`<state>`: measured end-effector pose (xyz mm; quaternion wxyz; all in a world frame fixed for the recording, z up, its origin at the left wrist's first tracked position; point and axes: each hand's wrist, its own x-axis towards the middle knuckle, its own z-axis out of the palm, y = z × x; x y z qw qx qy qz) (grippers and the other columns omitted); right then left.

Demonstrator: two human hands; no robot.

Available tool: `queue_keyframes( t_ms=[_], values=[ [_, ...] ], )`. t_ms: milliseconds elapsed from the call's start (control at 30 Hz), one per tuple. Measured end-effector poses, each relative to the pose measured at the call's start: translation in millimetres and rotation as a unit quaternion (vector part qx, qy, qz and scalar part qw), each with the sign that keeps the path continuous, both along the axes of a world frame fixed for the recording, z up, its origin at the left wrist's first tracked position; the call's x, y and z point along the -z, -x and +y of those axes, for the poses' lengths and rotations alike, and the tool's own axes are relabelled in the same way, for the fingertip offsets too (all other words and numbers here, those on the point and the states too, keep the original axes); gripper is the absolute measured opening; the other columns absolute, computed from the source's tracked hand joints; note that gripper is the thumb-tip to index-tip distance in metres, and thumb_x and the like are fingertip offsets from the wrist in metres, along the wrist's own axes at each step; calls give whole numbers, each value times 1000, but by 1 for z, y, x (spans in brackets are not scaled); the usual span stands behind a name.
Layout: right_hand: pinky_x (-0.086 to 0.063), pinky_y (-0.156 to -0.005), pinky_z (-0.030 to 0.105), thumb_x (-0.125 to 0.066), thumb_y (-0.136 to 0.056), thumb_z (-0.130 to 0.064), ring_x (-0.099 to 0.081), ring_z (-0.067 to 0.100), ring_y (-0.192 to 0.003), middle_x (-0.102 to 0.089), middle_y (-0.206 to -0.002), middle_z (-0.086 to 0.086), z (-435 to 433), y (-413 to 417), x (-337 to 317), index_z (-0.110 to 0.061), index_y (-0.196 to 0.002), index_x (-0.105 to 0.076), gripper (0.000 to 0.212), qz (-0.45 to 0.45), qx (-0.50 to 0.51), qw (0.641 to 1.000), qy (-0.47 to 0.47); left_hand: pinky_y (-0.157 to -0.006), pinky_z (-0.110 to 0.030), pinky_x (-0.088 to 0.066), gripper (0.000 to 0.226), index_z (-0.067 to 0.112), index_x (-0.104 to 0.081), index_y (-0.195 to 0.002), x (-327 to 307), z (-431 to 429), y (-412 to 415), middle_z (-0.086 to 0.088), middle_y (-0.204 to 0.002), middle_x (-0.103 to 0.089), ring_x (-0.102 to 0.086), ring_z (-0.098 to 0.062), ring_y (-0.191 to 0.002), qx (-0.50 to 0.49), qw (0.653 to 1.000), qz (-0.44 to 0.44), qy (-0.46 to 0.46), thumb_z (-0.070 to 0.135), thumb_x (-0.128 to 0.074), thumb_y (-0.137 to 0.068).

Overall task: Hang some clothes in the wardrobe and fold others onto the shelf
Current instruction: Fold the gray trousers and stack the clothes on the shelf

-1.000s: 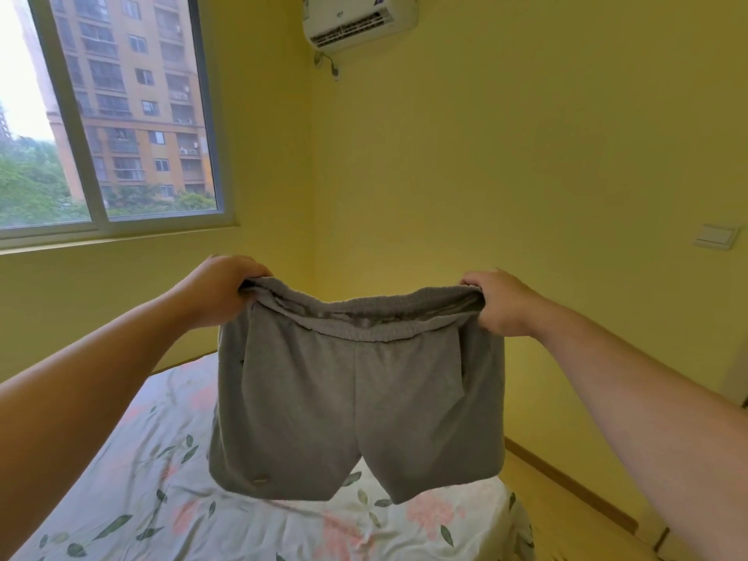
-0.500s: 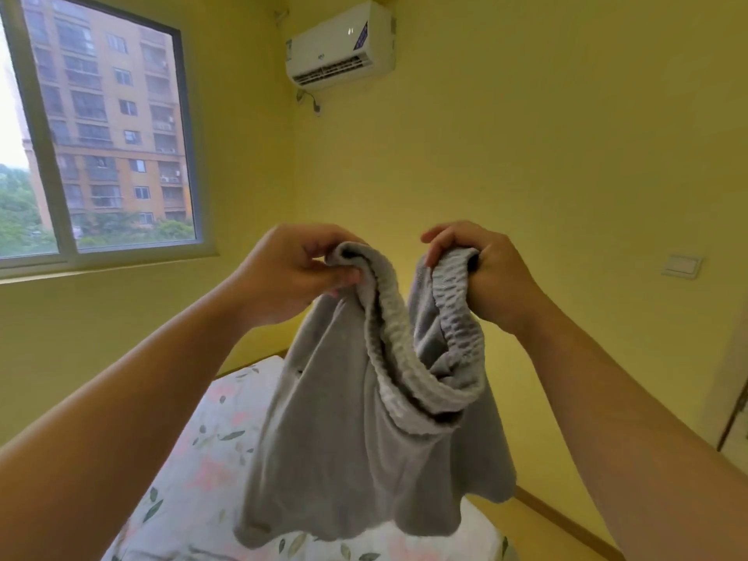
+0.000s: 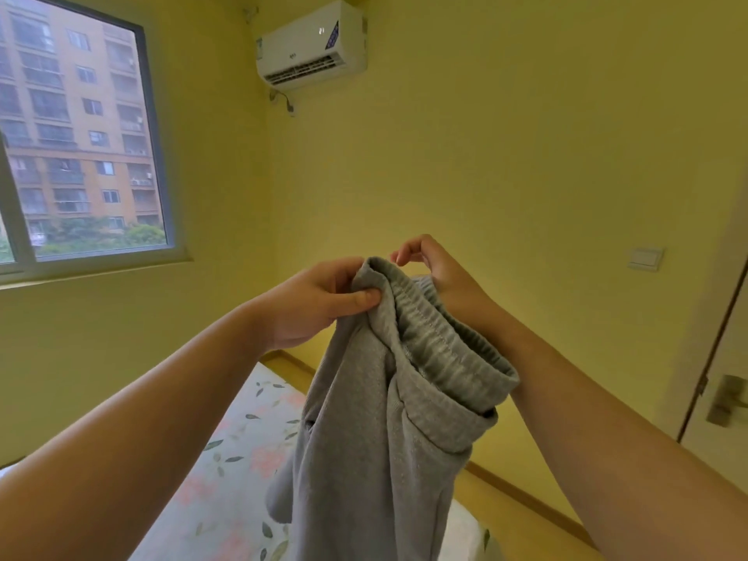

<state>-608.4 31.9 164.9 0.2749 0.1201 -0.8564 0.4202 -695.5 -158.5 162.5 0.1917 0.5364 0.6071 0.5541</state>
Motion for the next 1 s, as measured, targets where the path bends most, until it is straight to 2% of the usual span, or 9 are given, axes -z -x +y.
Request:
queue_keyframes(
  t_ms=[133, 267, 400, 533, 633, 700, 800, 900, 1000],
  values=[
    [-41, -96, 32, -68, -93, -18, -52, 14, -116, -53, -126, 4, 6, -13, 10, -21, -104, -49, 22, -48, 39, 998, -19, -95, -40, -51, 29, 7, -67, -107, 2, 6, 4, -11, -103, -68, -64, -24, -101, -29, 998, 25, 43, 18, -72, -80],
    [-45, -71, 30, -70, -92, -27, -53, 18, -79, -57, -114, -2, 12, -28, 12, -19, -106, -53, 23, -109, 82, 990, -30, -89, -44, -53, 17, 29, -72, -89, 2, 12, 2, -3, -91, -71, -65, -25, -91, -76, 988, 108, 75, 28, -80, -74],
    [-45, -62, 30, -73, -86, -18, -47, 13, -61, -60, -82, -4, 23, -41, 16, -16, -88, -58, 15, 26, 180, 981, 66, -80, -41, -54, 21, 38, -69, -86, 0, 18, 4, 15, -79, -68, -64, -19, -82, -145, 969, 187, 72, 19, -78, -84],
    [-42, -58, 27, -74, -87, -34, -50, 17, -64, -61, -75, 6, 20, -51, 29, -16, -81, -62, 22, 73, 170, 982, 36, -94, -52, -52, 20, 36, -68, -89, -3, 19, 8, 0, -95, -71, -66, -29, -101, -157, 967, 188, 64, 19, -77, -84],
    [-40, -55, 23, -72, -83, -52, -52, 8, -61, -62, -70, -4, 22, -51, 41, -23, -80, -63, 31, -6, 173, 984, -45, -94, -54, -53, 16, 32, -69, -88, -5, 23, 10, -8, -97, -71, -67, -27, -98, -163, 972, 164, 47, 20, -78, -83],
    [-42, -58, 31, -71, -74, -66, -51, 10, -61, -56, -67, -6, 28, -52, 46, -20, -75, -64, 47, -87, 179, 976, -89, -93, -49, -56, 19, 27, -70, -86, -6, 25, 11, -7, -91, -70, -67, -21, -91, -154, 980, 123, 23, 9, -76, -85],
    [-45, -86, 41, -63, -53, -85, -46, 20, -98, -46, -100, 0, 36, -52, 54, -37, -85, -70, 58, -191, 214, 937, -202, -88, -38, -57, 21, 22, -69, -84, -4, 27, 11, -1, -86, -69, -66, -16, -88, -129, 988, 89, 13, 1, -72, -85],
    [-32, -93, 40, -71, -59, -78, -29, 20, -106, -33, -106, -5, 40, -55, 58, -45, -92, -65, 47, -242, 279, 884, -285, -85, -34, -57, 19, 18, -68, -86, -1, 25, 13, -3, -88, -69, -66, -17, -88, -125, 990, 72, 12, -1, -71, -86],
    [-45, -90, 40, -77, -68, -67, -46, 21, -105, -52, -107, -3, 51, -63, 55, -35, -97, -73, 44, -284, 256, 893, -237, -80, -30, -56, 17, 15, -67, -87, 6, 21, 23, -4, -89, -68, -66, -17, -88, -141, 989, 34, -5, -2, -70, -86]
  ],
)
